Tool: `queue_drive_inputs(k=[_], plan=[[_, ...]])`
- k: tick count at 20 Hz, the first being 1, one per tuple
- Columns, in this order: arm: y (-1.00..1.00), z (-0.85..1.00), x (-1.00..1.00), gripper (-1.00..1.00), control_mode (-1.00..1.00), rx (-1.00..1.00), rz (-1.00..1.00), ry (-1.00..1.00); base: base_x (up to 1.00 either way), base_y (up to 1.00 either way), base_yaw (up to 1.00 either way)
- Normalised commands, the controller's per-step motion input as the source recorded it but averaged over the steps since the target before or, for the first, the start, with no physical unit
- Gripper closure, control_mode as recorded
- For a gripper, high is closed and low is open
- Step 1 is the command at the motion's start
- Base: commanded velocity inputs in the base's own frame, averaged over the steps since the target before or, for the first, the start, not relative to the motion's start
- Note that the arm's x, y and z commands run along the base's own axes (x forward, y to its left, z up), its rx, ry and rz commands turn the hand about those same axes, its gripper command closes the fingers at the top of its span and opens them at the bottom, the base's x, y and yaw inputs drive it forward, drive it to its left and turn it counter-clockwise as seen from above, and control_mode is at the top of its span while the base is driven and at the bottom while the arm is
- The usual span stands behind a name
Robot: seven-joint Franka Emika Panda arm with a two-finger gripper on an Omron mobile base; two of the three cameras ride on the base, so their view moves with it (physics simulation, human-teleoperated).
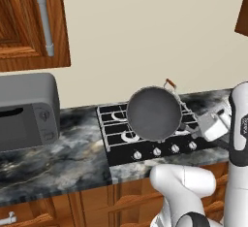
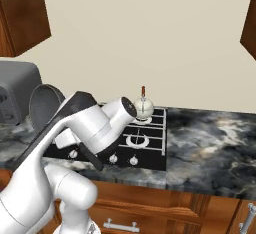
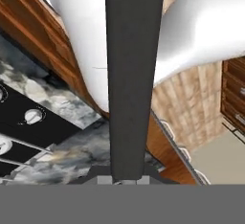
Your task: Pick the pan from the cabinet and place it on the stove. Then turn on the stove burner for the pan.
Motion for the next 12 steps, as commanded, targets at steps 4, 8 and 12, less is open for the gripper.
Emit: queue_drive_inputs(k=[4,8,12], plan=[[0.22,-0.13,0.49,1.00,-1.00,0.13,-0.04,0.08,0.00,0.00,0.00],[0.21,-0.16,0.48,1.00,-1.00,0.08,0.00,0.20,0.00,0.00,0.00],[0.22,-0.19,0.57,1.00,-1.00,0.07,0.00,0.31,0.00,0.00,0.00]])
